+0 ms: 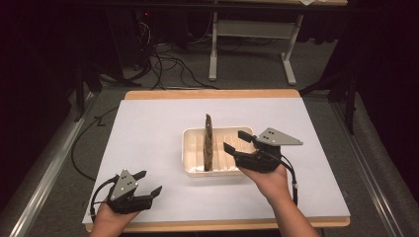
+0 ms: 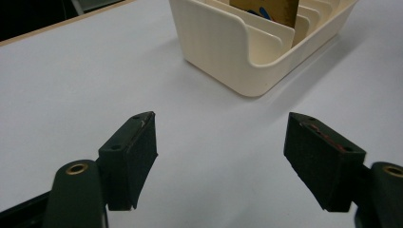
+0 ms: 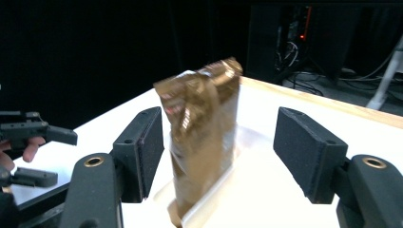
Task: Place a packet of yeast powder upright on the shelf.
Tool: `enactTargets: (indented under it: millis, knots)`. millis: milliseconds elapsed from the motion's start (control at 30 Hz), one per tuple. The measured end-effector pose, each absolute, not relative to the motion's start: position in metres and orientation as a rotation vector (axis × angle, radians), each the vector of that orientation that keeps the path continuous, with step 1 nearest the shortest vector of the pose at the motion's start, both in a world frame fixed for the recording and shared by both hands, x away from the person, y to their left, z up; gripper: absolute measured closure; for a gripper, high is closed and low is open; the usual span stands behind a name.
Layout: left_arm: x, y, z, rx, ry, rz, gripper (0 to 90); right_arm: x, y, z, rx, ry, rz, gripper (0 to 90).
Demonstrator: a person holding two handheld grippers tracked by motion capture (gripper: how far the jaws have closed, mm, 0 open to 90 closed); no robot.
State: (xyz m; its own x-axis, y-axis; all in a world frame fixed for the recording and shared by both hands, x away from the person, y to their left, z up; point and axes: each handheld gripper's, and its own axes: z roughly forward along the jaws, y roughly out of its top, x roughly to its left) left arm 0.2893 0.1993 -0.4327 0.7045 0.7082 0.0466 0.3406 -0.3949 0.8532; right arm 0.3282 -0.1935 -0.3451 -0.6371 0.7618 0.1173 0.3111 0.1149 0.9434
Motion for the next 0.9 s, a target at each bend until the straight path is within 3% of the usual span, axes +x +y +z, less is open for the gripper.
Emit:
enactTargets:
  millis: [600,800,900]
  knots:
    - [0.290,0.199,-0.435,2.014,0.818,0.506,26.8,0.294,-0.306,-0.384,1.250,1.866,1.361,34.0]
    - [0.291,0.194,-0.438,2.043,0.805,0.503,26.1,0.278,-0.331,-0.432,1.349,1.827,1.258,38.5]
    - [0.291,0.190,-0.439,2.058,0.789,0.506,25.5,0.282,-0.328,-0.442,1.365,1.925,1.183,36.4]
